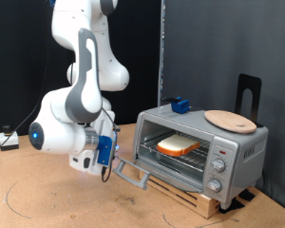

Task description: Make a piece of toast with the oven

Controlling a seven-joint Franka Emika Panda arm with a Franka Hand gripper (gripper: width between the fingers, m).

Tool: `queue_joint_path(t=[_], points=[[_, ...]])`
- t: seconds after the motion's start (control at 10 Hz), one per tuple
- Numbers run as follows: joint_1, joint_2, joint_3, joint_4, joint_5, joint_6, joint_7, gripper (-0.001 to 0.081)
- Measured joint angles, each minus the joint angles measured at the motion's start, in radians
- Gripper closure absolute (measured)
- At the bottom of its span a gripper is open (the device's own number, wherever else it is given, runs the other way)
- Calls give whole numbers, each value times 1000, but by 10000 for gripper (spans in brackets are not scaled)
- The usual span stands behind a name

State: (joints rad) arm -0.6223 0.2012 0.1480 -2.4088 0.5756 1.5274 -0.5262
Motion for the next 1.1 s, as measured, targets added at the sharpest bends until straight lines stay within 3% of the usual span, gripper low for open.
queue_joint_path(t=[0.5, 1.1], points=[[11, -89, 28, -35, -3, -1, 4, -1], [17, -229, 67, -82, 5, -94, -33, -1]])
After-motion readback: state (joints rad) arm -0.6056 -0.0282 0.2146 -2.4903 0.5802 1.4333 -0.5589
